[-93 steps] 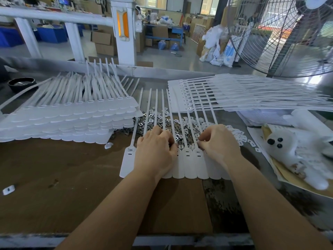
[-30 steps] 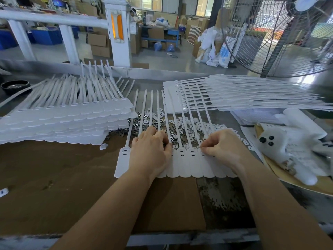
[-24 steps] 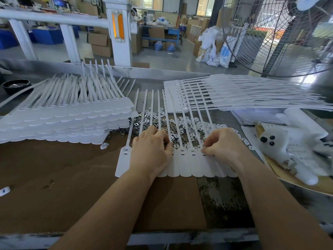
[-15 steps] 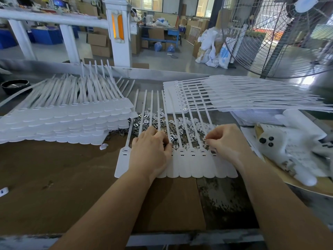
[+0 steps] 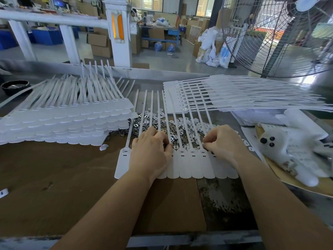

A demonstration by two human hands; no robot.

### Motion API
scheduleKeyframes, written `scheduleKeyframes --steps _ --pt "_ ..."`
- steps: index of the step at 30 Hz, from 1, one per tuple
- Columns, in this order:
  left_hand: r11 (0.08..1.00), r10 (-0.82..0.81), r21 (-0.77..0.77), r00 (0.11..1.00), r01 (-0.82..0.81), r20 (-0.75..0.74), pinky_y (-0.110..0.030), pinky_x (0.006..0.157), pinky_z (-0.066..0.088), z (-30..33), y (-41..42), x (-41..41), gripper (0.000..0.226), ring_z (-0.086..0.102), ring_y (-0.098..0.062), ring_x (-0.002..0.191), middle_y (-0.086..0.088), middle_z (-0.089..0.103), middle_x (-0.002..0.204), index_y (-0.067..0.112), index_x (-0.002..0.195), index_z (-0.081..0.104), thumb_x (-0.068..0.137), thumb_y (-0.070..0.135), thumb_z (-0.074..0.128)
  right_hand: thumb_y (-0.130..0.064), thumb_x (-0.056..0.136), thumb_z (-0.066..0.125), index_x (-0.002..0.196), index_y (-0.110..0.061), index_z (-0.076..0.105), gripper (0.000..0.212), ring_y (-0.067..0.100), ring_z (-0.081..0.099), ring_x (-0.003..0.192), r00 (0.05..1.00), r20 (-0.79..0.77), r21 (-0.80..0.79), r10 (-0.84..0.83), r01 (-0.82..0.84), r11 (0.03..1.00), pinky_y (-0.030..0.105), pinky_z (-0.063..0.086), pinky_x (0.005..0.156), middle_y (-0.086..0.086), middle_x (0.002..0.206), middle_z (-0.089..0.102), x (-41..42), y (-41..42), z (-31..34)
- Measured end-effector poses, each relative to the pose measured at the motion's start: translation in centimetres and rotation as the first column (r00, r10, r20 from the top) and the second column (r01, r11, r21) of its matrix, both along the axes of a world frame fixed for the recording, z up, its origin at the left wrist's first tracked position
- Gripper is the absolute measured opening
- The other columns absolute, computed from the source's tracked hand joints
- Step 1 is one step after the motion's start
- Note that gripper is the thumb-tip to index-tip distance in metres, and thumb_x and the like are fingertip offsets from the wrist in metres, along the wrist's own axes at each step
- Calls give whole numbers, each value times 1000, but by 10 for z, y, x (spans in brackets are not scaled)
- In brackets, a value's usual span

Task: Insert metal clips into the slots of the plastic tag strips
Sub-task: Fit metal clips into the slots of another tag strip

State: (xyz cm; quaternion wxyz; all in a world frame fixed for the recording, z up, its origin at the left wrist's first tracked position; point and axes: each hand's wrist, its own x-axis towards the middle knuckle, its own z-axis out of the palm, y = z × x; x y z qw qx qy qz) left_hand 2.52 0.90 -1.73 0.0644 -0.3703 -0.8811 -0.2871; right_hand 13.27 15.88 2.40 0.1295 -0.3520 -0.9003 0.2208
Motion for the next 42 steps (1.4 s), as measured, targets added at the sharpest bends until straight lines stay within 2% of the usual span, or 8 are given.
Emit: scheduleKeyframes --steps 5,10,15,18,21,32,39,42 --pt "1000 2 2 1000 -2 -1 -33 93 32 0 0 0 21 46 -16 107 7 46 103 24 103 60 92 39 50 -9 80 68 72 -18 67 12 5 63 54 974 -223 -115 -50 25 993 22 48 57 -4 69 67 10 4 -3" --pt "1000 7 -3 1000 -7 0 -33 94 31 -1 0 0 22 46 -16 108 6 48 107 25 105 60 92 40 49 -10 84 64 89 -20 71 13 6 65 68 963 -268 -126 -45 11 992 26 52 71 -2 81 67 14 1 -6" --pt "1000 9 -7 1000 -9 -5 -33 94 31 -1 0 -1 23 46 -17 108 6 48 107 26 106 60 92 40 49 -9 81 67 77 -23 69 15 4 64 73 953 -299 -156 -59 12 988 23 50 73 -9 74 66 17 -1 -4" --pt "1000 8 -5 1000 -8 -2 -33 93 31 -2 0 -1 22 46 -17 108 6 48 106 25 105 60 91 40 49 -9 81 68 78 -18 70 10 6 63 74 964 -263 -141 -42 5 990 19 47 71 -5 77 67 22 0 -1" --pt "1000 9 -5 1000 -9 -1 -33 93 31 -2 0 -1 22 46 -17 107 6 48 105 25 104 60 91 40 50 -10 83 66 82 -13 72 6 6 60 70 983 -182 -137 -18 -7 991 8 39 54 -4 73 65 27 1 3" --pt "1000 3 2 1000 -3 11 -34 93 31 -2 1 -2 21 45 -16 108 7 46 104 26 105 60 92 39 50 -7 85 64 87 -6 73 10 6 53 68 999 -31 -195 -28 21 981 15 41 58 2 82 64 27 2 10" --pt "1000 12 8 1000 -12 1 -33 92 31 -3 2 -2 22 45 -16 107 7 47 104 25 105 60 91 40 51 -5 81 67 80 -11 73 8 1 53 68 998 -47 -243 -42 30 970 12 39 55 -10 75 61 26 3 8" --pt "1000 10 11 1000 -10 1 -32 92 30 -3 2 -2 22 45 -16 107 7 46 103 26 104 60 91 40 50 -7 78 71 77 -11 72 4 2 55 68 996 -60 -253 -72 55 966 13 38 52 -6 77 64 25 4 7"
